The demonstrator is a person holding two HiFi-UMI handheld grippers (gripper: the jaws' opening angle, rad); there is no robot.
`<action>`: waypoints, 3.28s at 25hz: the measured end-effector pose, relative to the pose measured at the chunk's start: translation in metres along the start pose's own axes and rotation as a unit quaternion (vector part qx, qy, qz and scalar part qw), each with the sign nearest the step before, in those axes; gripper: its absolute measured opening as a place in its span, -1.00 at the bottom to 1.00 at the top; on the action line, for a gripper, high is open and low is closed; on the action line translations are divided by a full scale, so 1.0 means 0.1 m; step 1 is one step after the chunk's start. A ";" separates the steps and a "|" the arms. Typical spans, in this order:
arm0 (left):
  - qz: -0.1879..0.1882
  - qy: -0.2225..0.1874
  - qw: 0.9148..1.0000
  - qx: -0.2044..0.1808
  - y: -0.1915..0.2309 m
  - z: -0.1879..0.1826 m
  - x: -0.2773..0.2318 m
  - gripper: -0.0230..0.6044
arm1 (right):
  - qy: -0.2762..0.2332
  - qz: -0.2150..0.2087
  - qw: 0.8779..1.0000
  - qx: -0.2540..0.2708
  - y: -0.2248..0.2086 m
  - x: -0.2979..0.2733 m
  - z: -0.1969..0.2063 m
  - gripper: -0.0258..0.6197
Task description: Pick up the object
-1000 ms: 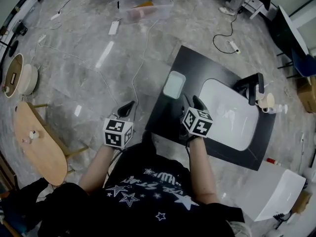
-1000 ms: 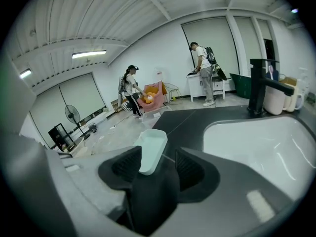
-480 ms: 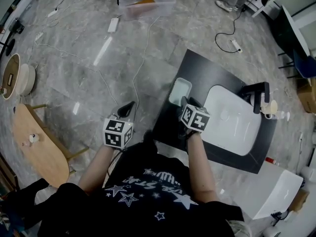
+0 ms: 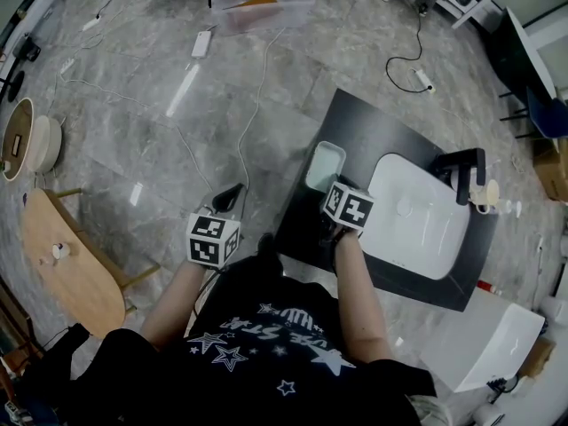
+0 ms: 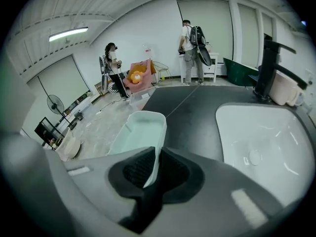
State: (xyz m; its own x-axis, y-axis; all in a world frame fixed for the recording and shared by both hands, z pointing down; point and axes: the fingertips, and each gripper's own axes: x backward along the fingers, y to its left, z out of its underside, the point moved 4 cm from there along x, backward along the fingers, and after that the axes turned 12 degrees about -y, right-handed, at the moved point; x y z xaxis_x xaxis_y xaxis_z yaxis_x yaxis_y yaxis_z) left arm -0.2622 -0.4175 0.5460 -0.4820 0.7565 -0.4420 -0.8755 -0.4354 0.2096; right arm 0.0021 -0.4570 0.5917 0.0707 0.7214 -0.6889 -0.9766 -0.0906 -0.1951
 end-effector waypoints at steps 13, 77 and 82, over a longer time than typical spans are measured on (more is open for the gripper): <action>-0.012 -0.014 1.000 -0.011 -0.27 -0.06 0.12 -0.90 | -0.032 -0.016 0.999 -0.016 -0.12 0.25 -0.15 -0.88; 0.042 -0.043 0.998 -0.034 -4.01 1.64 2.61 -0.90 | -0.149 -0.025 0.987 -0.062 -2.63 4.33 2.28 -0.89; 0.043 -0.041 0.998 -0.033 -3.90 1.82 3.04 -0.90 | -0.147 -0.022 0.987 -0.055 -2.38 4.65 2.60 -0.89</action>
State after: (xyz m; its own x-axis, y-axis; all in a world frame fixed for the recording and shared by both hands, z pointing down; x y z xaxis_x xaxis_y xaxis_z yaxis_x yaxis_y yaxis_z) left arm -0.0730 0.0710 0.4884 -0.5583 0.7511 -0.3523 -0.8283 -0.5288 0.1853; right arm 0.2151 0.0782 0.4991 0.0348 0.8930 -0.4487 -0.9449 -0.1169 -0.3059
